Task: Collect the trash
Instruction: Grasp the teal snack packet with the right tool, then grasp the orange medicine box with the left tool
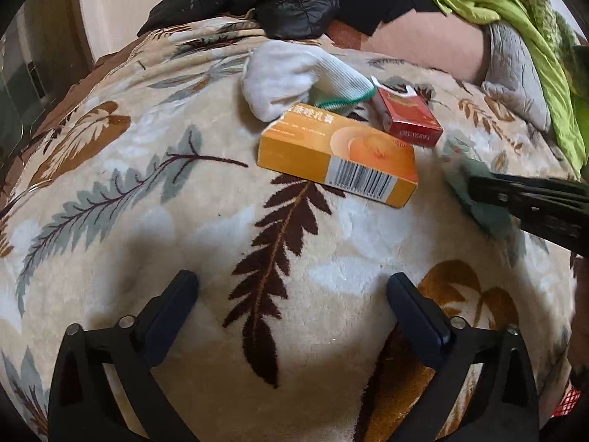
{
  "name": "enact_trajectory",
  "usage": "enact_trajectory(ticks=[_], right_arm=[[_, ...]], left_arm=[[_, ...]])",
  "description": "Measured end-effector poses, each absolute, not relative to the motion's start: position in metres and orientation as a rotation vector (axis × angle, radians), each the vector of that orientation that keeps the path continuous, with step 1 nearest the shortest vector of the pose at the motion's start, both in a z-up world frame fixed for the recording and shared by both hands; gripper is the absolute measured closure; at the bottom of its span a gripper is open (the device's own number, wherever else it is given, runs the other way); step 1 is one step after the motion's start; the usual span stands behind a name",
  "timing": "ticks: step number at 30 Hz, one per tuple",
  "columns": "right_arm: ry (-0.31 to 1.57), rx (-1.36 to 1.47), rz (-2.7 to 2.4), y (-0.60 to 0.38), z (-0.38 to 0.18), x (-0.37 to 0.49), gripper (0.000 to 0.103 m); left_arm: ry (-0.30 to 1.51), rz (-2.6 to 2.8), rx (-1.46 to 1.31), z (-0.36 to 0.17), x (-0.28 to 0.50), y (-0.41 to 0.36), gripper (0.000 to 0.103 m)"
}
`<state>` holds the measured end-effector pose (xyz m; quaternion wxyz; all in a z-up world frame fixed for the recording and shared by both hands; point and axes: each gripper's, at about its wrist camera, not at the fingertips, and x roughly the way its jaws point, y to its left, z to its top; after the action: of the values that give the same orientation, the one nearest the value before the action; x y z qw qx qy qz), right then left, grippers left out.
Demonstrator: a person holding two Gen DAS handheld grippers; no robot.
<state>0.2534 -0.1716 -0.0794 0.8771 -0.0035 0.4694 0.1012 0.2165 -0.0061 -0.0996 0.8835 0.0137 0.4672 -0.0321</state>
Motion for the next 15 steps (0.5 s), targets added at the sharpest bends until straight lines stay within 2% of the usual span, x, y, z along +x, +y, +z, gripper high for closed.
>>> enact_trajectory(ticks=[6,11,15], right_arm=[[0.871,0.206,0.08,-0.196,-0.051,0.194,0.076],[0.814,0.319,0.059,-0.218,-0.052,0.173,0.076],[0.764,0.361,0.03,-0.233,-0.048,0.173,0.076]], left_arm=[[0.974,-0.066,0.017,-0.096,0.215,-0.005,0.0],[0.958,-0.085,-0.259,-0.076,0.221,0.01,0.0],[1.008,-0.041,-0.413,-0.068,0.259,0.004,0.0]])
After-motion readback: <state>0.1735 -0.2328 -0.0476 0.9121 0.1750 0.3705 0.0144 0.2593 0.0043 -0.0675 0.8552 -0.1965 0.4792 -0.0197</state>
